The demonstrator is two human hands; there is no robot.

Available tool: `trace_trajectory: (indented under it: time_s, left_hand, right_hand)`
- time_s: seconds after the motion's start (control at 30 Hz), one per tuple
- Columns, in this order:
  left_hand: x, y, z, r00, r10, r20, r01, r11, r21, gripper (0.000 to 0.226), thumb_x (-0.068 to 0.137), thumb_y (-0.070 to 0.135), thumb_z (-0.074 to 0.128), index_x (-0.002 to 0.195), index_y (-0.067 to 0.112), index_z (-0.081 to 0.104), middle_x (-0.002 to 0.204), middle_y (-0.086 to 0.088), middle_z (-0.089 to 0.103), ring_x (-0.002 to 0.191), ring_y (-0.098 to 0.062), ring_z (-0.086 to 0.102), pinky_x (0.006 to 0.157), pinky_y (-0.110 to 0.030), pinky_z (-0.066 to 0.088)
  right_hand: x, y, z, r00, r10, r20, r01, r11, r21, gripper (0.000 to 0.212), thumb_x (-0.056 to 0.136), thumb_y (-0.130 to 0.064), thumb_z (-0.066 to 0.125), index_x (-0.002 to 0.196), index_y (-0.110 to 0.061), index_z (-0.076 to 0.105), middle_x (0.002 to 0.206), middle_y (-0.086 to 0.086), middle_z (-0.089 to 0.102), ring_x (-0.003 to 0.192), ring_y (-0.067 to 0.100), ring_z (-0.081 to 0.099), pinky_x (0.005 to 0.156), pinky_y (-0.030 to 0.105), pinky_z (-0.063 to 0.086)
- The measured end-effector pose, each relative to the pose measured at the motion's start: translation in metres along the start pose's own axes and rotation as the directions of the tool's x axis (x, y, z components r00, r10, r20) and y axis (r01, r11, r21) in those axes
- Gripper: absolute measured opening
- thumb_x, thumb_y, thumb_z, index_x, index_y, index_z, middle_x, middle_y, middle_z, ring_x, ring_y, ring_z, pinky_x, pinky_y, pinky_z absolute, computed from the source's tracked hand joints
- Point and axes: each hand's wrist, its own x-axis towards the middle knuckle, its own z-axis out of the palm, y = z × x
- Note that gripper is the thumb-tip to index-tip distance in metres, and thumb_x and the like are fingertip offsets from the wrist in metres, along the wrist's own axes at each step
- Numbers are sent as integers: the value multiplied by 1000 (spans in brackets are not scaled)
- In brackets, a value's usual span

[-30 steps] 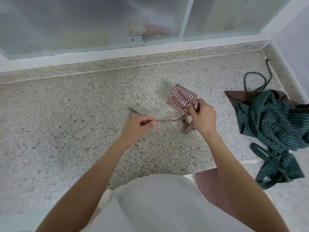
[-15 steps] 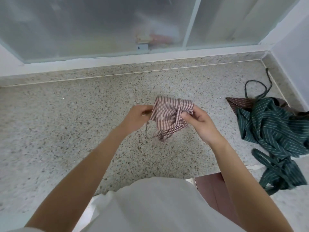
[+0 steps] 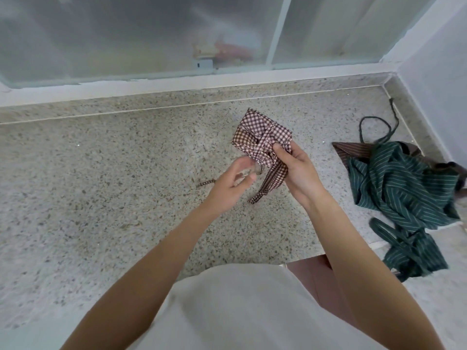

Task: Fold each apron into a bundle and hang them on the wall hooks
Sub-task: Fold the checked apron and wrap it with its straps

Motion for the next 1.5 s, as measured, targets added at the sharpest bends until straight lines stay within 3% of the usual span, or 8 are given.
trace_trajectory:
  time_s: [0.13, 0.33, 0.6, 0.7, 0.9, 1.13, 1.33, 1.5]
  left_hand:
    - [4, -1, 7, 943, 74, -324, -72, 997, 18, 18, 91, 15, 57, 109, 16, 54, 109, 13, 58, 99, 3, 55, 84, -13, 45]
    - [13, 4, 14, 997, 12, -78, -10, 1000, 29, 35, 95, 25, 50, 128, 15, 46, 121, 13, 53, 115, -1, 49, 98, -16, 38]
    - [3, -16, -15, 989, -128, -78, 134, 988, 75, 24, 99, 23, 39, 108, 21, 62, 84, 9, 64, 56, -2, 50, 51, -14, 36]
    - [1, -31, -44, 977, -201, -73, 213, 948, 237, 24, 98, 24, 44, 104, 15, 65, 82, 3, 64, 46, 3, 45, 40, -10, 31]
    - [23, -24, -76, 979, -127, -157, 186, 865, 465, 20, 94, 32, 51, 91, 19, 65, 72, 4, 60, 54, -9, 45, 53, -19, 37]
    - [23, 15, -56, 965, 86, -247, 42, 882, 469, 20, 96, 31, 48, 92, 18, 63, 72, 7, 63, 60, -17, 62, 54, -29, 49]
    - [4, -12, -49, 952, -35, -305, 119, 958, 261, 13, 88, 30, 62, 96, 21, 67, 81, 10, 70, 67, 2, 65, 62, -8, 48]
    - [9, -28, -61, 823, -101, -559, 160, 986, 57, 10, 84, 24, 68, 94, 23, 70, 89, 13, 70, 81, 3, 65, 76, -10, 49]
  right_hand:
    - [3, -4, 0, 997, 67, -24, -62, 985, 162, 18, 93, -12, 52, 108, -11, 62, 105, 3, 69, 96, 15, 64, 87, 28, 50]
    - [5, -7, 4, 997, 70, -23, -64, 978, 200, 17, 92, -14, 55, 107, -11, 62, 103, 3, 69, 95, 16, 64, 90, 29, 50]
    - [9, -10, -7, 919, -357, -168, 271, 881, -388, 6, 95, -17, 53, 96, -13, 49, 86, -8, 57, 76, -2, 52, 70, 15, 41]
    - [10, -13, -28, 921, -389, -9, 306, 738, -602, 12, 94, -14, 54, 91, -8, 44, 76, -9, 49, 63, -7, 44, 60, 14, 36]
    - [0, -17, -44, 868, 87, 489, 200, 841, -504, 19, 89, -16, 54, 108, -15, 58, 105, 1, 63, 98, 12, 60, 82, 22, 49]
    - [20, 23, -22, 934, -94, 345, 354, 387, -851, 14, 93, -22, 57, 88, -20, 44, 65, -12, 46, 58, 1, 43, 54, 20, 28]
    - [43, 46, 19, 999, 39, -36, -50, 919, -392, 21, 93, -20, 55, 112, -12, 56, 107, 1, 65, 98, 18, 62, 83, 25, 49]
    - [66, 63, 54, 929, 368, 22, -369, 923, 113, 30, 93, -11, 54, 122, -5, 57, 105, 3, 69, 91, 13, 66, 78, 26, 53]
